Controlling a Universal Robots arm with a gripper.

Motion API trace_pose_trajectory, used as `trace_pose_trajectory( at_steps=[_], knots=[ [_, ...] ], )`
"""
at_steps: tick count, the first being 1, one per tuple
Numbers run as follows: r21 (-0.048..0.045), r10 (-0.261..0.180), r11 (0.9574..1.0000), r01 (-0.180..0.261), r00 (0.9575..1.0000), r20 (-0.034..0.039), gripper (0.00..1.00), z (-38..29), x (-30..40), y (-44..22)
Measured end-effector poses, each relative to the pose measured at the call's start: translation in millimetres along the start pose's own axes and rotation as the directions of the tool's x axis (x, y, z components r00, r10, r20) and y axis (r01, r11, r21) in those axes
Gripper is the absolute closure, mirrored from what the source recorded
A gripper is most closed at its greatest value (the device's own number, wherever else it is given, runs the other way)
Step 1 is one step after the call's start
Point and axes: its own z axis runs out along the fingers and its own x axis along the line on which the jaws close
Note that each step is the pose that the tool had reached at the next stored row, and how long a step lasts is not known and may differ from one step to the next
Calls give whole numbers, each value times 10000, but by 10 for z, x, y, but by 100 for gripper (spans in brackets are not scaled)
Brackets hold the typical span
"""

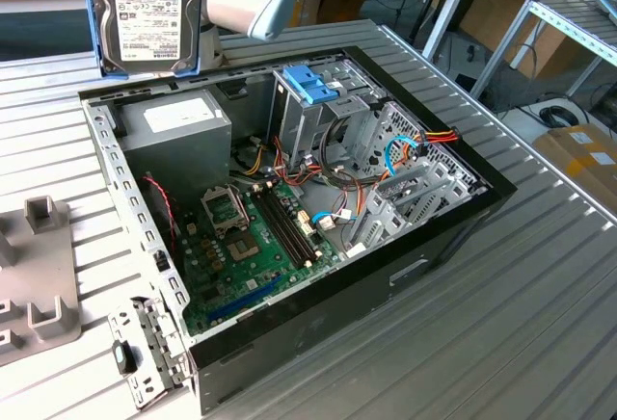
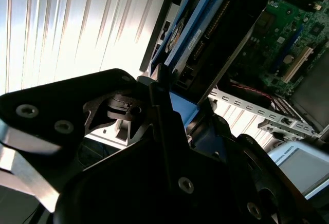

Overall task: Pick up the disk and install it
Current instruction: 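Pick up the disk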

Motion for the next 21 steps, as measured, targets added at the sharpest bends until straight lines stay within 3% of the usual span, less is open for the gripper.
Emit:
trace_pose_trajectory(
  at_steps=[21],
  knots=[
    [0,0,10000,0,10000,1,63,5,-16,-121]
  ],
)
